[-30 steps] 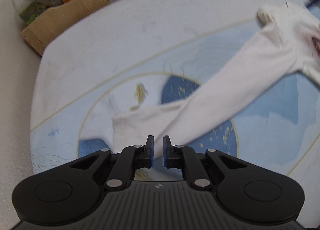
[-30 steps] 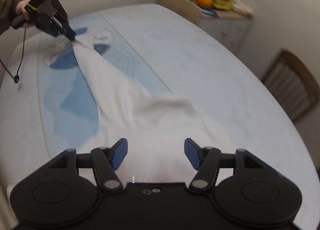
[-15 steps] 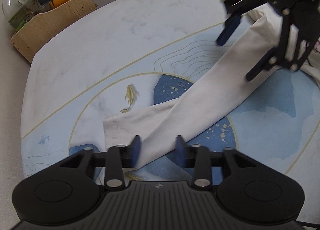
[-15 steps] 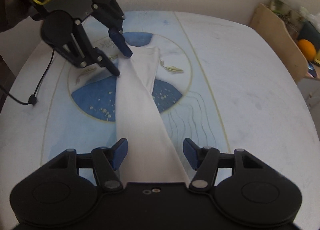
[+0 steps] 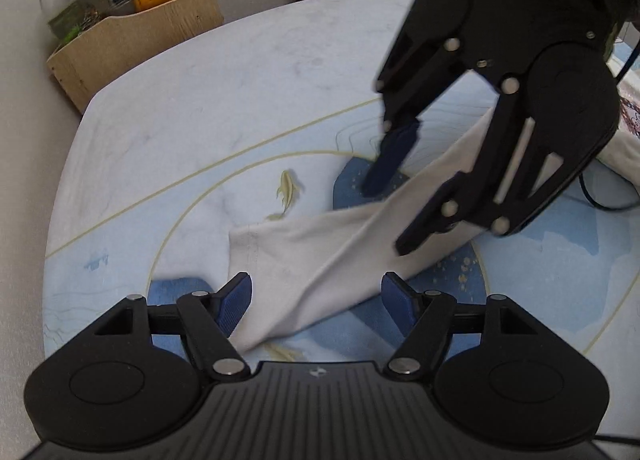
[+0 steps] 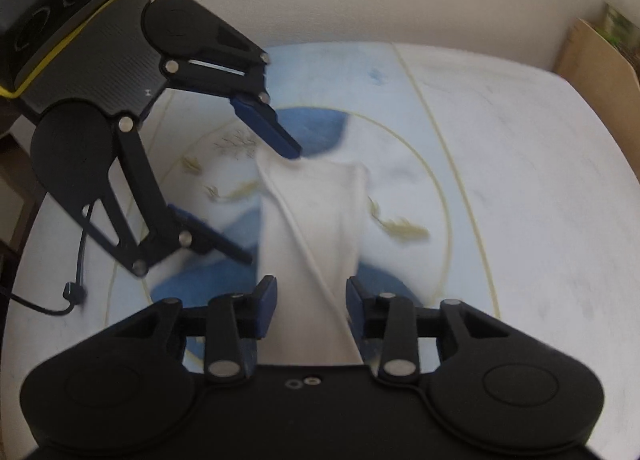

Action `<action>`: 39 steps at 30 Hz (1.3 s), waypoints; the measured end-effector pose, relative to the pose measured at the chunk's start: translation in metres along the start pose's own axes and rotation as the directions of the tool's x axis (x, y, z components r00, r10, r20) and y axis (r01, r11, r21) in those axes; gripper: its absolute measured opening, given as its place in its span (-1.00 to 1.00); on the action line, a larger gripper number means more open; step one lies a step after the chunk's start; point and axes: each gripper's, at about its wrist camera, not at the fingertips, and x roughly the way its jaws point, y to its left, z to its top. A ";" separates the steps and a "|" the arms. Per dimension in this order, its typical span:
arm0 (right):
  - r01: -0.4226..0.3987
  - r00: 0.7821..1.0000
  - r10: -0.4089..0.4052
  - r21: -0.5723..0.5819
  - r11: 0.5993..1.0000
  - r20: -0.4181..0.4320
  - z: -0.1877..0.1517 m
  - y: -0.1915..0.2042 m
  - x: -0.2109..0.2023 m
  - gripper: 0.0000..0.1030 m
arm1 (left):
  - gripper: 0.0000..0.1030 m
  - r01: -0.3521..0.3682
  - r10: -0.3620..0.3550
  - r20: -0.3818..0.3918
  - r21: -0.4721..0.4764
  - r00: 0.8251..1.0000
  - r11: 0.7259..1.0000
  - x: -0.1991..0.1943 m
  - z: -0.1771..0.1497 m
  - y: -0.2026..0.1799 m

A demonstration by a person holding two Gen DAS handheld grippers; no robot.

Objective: Fold clothes

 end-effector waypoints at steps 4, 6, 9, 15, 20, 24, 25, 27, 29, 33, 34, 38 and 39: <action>-0.024 0.998 0.022 -0.028 0.999 -0.056 0.009 0.003 0.019 1.00 | 0.37 -0.015 0.014 -0.009 -0.012 1.000 1.000 -0.003 -0.008 -0.002; -0.033 0.998 0.031 -0.035 0.999 -0.063 0.009 0.004 0.019 1.00 | 0.37 -0.024 0.024 -0.008 -0.020 1.000 0.999 -0.005 -0.012 -0.002; -0.060 0.998 0.058 -0.045 0.997 -0.039 0.008 0.003 0.006 0.53 | 0.37 -0.036 0.036 0.002 -0.030 0.999 0.999 -0.008 -0.015 -0.001; -0.010 0.999 0.011 -0.019 1.000 0.040 0.015 -0.021 -0.033 0.26 | 0.37 -0.056 0.058 0.024 -0.083 0.998 0.995 -0.007 -0.013 0.009; 0.135 0.990 -0.139 0.133 0.982 0.023 0.006 -0.084 -0.038 0.40 | 0.37 -0.058 0.060 0.022 -0.074 0.998 0.996 0.002 -0.003 0.006; 0.266 0.964 -0.263 0.230 0.936 -0.044 -0.015 -0.119 -0.026 0.68 | 0.37 -0.057 0.061 0.041 -0.097 0.997 0.994 0.012 0.012 0.004; 0.268 0.963 -0.267 0.250 0.930 -0.042 -0.020 -0.121 -0.026 0.94 | 0.37 -0.062 0.068 0.049 -0.111 0.996 0.992 0.016 0.017 0.005; 0.272 0.961 -0.273 0.289 0.918 -0.039 -0.031 -0.124 -0.026 1.00 | 0.37 -0.068 0.078 0.059 -0.143 0.995 0.987 0.023 0.027 0.007; 0.276 0.959 -0.280 0.309 0.910 -0.033 -0.039 -0.125 -0.030 1.00 | 0.37 -0.066 0.079 0.064 -0.185 0.995 0.981 0.030 0.038 0.012; 0.290 0.951 -0.308 0.313 0.904 0.008 -0.055 -0.112 -0.070 1.00 | 0.37 -0.036 0.054 0.060 -0.266 0.997 0.963 0.045 0.061 0.031; 0.287 0.952 -0.307 0.318 0.904 0.013 -0.060 -0.108 -0.080 1.00 | 0.37 -0.027 0.045 0.059 -0.285 0.997 0.958 0.048 0.067 0.036; 0.254 0.962 -0.274 0.353 0.901 0.007 -0.098 -0.079 -0.123 1.00 | 0.37 -0.058 0.048 -0.037 -0.359 0.998 0.932 0.072 0.092 0.056; 0.246 0.964 -0.266 0.366 0.898 0.004 -0.111 -0.070 -0.131 1.00 | 0.37 -0.074 0.052 -0.069 -0.377 0.996 0.923 0.079 0.098 0.060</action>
